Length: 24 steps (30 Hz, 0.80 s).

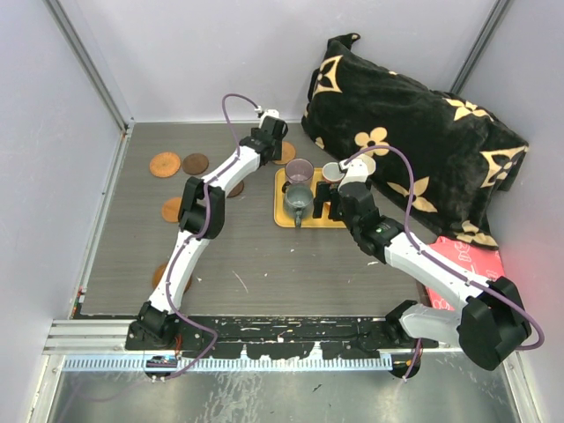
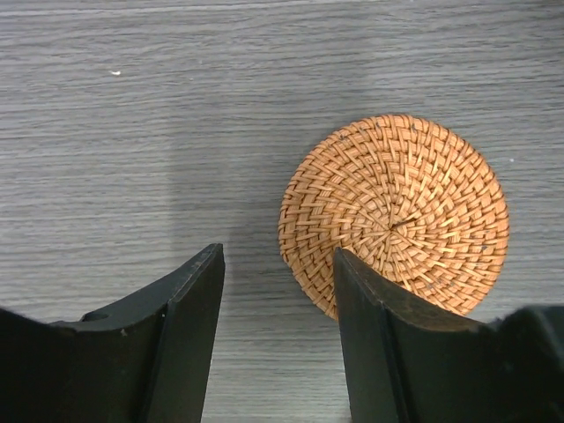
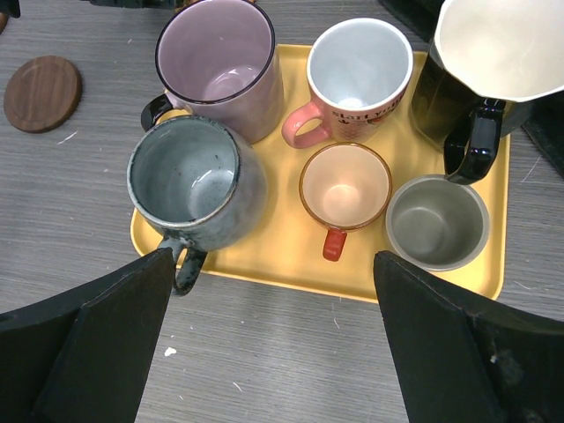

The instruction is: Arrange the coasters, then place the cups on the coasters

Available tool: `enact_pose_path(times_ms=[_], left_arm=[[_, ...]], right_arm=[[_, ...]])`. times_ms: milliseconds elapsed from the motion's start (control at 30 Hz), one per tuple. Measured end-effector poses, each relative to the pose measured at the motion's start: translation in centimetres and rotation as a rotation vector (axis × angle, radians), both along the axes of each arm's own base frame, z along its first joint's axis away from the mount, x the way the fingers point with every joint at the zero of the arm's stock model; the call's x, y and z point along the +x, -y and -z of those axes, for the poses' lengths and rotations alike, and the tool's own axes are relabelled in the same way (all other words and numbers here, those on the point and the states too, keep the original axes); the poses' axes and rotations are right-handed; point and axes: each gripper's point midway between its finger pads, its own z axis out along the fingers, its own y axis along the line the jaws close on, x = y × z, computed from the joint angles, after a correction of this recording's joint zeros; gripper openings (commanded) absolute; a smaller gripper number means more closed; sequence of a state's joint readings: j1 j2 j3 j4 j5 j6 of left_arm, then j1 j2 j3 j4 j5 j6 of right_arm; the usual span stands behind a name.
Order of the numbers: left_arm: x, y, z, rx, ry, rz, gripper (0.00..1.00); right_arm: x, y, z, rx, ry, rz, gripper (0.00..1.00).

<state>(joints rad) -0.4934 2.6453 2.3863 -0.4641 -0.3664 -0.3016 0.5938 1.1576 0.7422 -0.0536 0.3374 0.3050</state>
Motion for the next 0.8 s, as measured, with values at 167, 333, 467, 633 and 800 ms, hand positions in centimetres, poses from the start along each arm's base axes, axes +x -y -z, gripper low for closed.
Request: enact_pose_path(times_ms=[167, 333, 467, 633, 800], left_arm=[[-0.1, -1.1, 0.1, 0.035, -0.006, -0.039, 0.54], [-0.8, -3.0, 0.2, 0.026, -0.038, -0.089, 0.51], [-2.1, -5.8, 0.3, 0.056, -0.079, -0.140, 0.52], [-4.1, -8.1, 0.3, 0.089, -0.123, -0.185, 0.52], [-6.6, -9.1, 0.5, 0.098, -0.162, -0.208, 0.52]], right_arm=[[0.0, -0.2, 0.0, 0.008, -0.002, -0.007, 1.00], [-0.1, -0.7, -0.2, 0.032, -0.001, -0.020, 0.99], [0.0, -1.0, -0.5, 0.052, 0.006, -0.029, 0.98], [-0.3, -1.2, -1.5, 0.092, 0.027, -0.037, 0.98], [-1.2, -1.0, -2.5, 0.134, 0.054, -0.045, 0.97]])
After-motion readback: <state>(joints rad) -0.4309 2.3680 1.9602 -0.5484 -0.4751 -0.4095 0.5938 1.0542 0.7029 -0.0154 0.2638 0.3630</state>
